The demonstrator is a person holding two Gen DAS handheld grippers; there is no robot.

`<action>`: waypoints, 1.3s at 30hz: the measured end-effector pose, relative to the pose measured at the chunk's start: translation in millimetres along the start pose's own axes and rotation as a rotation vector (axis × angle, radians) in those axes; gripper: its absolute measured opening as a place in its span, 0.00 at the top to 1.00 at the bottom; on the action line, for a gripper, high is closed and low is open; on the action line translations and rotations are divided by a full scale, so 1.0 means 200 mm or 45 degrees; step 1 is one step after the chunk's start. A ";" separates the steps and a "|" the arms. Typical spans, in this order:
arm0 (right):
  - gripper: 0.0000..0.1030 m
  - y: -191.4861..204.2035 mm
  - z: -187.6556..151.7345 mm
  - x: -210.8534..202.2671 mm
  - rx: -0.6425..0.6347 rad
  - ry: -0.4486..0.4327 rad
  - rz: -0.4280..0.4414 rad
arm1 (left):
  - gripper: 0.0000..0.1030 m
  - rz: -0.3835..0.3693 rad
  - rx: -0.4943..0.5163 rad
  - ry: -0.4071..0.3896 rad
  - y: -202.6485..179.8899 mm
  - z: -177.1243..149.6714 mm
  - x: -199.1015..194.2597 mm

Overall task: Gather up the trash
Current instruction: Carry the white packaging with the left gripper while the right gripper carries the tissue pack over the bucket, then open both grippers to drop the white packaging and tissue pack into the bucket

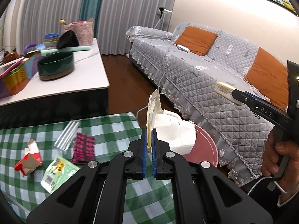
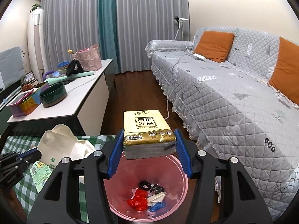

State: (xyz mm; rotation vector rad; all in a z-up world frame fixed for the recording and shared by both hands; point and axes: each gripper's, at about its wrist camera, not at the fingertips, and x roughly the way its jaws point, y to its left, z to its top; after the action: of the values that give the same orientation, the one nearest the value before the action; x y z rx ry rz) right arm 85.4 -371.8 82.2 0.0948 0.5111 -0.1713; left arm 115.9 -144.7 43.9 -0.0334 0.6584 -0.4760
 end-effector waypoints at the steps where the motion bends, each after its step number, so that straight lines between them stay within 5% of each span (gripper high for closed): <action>1: 0.48 0.00 0.00 0.01 0.001 0.006 -0.004 | 0.96 -0.004 0.003 0.006 -0.01 0.00 0.02; 27: 0.47 -0.05 -0.03 0.13 0.033 0.075 -0.004 | 0.96 -0.113 0.061 0.114 -0.26 0.00 0.32; 30: 0.45 -0.05 -0.03 0.14 0.036 0.082 0.004 | 0.93 -0.128 0.065 0.137 -0.27 0.00 0.35; 33: 0.27 -0.06 -0.05 0.15 0.034 0.085 -0.019 | 0.80 -0.140 0.046 0.164 -0.26 -0.01 0.36; 39: 0.27 -0.06 -0.05 0.14 0.042 0.084 -0.014 | 0.79 -0.122 0.031 0.183 -0.20 -0.11 0.28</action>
State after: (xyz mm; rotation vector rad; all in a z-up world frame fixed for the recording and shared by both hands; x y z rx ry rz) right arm 102.6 -386.4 58.1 0.1302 0.5749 -0.1881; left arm 124.7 -202.7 2.1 -0.0077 0.7940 -0.5829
